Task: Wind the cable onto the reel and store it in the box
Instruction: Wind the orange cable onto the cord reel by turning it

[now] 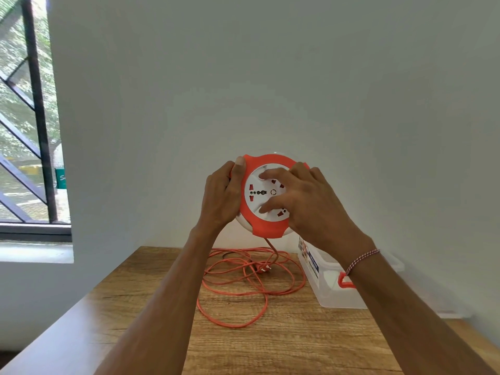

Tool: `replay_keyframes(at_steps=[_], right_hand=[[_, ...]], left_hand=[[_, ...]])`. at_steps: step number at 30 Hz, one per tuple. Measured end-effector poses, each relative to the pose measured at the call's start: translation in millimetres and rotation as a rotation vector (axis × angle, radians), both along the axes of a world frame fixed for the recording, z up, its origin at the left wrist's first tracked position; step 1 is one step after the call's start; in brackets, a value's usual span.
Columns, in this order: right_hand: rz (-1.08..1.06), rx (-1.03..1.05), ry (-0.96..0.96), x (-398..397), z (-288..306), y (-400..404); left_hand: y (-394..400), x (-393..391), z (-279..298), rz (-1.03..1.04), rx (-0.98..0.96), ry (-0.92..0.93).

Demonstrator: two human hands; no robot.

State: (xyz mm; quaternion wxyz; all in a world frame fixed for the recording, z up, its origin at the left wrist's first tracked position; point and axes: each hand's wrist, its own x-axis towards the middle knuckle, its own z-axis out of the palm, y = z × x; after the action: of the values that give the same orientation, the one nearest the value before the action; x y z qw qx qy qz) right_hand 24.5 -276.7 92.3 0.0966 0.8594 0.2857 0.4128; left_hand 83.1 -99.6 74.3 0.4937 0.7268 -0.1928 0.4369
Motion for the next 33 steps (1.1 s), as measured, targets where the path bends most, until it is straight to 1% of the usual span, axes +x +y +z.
replay_keyframes(at_steps=[4,8,12,14,16,18,24,26,30,33], right_hand=[[-0.081,-0.001,-0.033,0.2,-4.1,1.4],[-0.099,0.037,-0.068,5.3,-8.6,2.5],[-0.097,0.171,-0.113,10.5,-13.3,-0.4],[-0.102,0.261,-0.094,11.4,-13.3,1.4],[-0.103,0.304,-0.083,11.7,-12.3,2.6],[-0.074,0.294,-0.08,11.1,-10.6,1.7],[0.107,0.22,-0.073,6.3,-2.8,-6.0],[0.139,0.172,-0.046,4.7,-0.8,-6.9],[0.107,0.073,0.073,0.3,0.3,-5.4],[0.036,0.052,0.067,-0.5,-1.1,-2.7]], left_hand=[[-0.5,1.1,-1.4,0.024,0.014,-0.006],[0.2,0.0,-0.4,0.016,0.014,0.001],[-1.7,-1.1,-1.9,0.013,0.018,0.008],[-1.9,-0.7,-1.6,0.013,0.023,0.003],[-2.6,-0.4,-1.4,0.007,0.03,0.004],[-3.3,-0.1,-1.2,0.004,0.029,0.011],[-1.6,0.9,-2.1,0.008,0.025,0.018],[-1.1,1.5,-2.2,0.001,0.029,0.021],[-2.4,1.7,-2.5,-0.006,0.028,0.012],[-1.6,2.6,-2.2,-0.013,0.015,0.009]])
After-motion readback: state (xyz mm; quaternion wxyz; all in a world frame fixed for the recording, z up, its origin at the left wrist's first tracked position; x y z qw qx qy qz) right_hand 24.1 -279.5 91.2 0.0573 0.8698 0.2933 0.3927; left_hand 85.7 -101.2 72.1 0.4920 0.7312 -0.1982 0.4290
